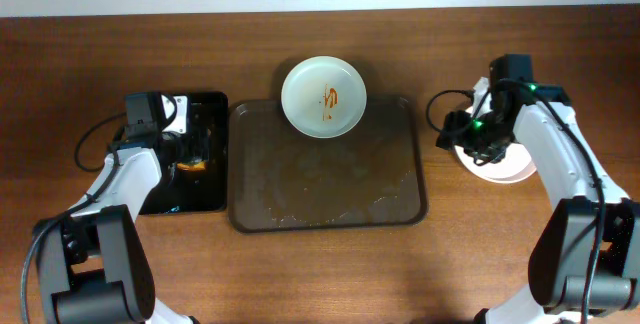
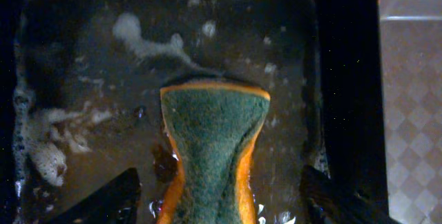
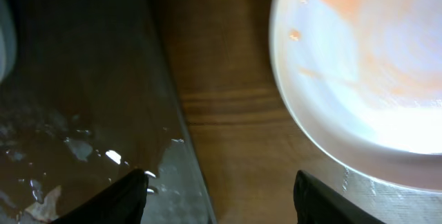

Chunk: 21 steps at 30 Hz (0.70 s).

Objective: Clean dirty plates on tray and stack at the side
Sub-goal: 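Move the right gripper to the back plate and drag it to tray center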

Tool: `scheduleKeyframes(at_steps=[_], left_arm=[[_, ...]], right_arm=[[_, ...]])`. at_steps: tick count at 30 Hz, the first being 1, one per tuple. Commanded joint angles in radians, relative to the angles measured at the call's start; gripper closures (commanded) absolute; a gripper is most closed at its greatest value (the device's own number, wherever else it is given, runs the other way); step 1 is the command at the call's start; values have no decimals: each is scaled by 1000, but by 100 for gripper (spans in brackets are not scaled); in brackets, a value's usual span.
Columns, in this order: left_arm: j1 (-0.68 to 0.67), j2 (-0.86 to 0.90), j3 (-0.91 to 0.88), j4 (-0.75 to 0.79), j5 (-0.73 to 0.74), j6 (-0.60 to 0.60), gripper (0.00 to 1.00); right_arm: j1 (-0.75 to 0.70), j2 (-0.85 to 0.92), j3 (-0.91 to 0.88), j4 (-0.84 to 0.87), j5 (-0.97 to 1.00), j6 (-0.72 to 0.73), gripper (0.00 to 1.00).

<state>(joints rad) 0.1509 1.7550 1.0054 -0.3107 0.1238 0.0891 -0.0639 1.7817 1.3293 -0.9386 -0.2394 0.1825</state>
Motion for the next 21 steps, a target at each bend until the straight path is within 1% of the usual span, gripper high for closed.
scheduleKeyframes(at_steps=[1,5,6,7,8,10,12,14,16,20,21], left_arm=[[-7,-11,-5,-23,11,2,30],[-14,3,-5,-20,11,2,30],[-15,5,-5,-20,11,2,33],[-15,6,-5,-21,11,2,38],[-15,6,-6,-21,11,2,41],[-15,6,-6,-21,11,2,41],[-15,6,-6,-21,11,2,37],[-15,6,-6,-21,11,2,37],[-15,6,-6,-21,11,2,36],[-15,6,-6,-21,11,2,36],[-15,6,-6,-21,11,2,36]], right_arm=[[72,-2,-1,47,-19,-11,31],[143,-2,0,150,-24,-9,25],[159,-2,9,171,-27,-10,24],[176,-1,27,182,-27,-10,22],[188,-1,48,185,-27,-10,21],[202,-1,115,173,-26,-10,20],[203,2,183,167,-27,-10,19],[203,17,224,167,-27,-10,16],[203,41,235,179,-41,-10,16],[203,129,235,278,-146,-4,16],[203,154,235,307,-167,24,16]])
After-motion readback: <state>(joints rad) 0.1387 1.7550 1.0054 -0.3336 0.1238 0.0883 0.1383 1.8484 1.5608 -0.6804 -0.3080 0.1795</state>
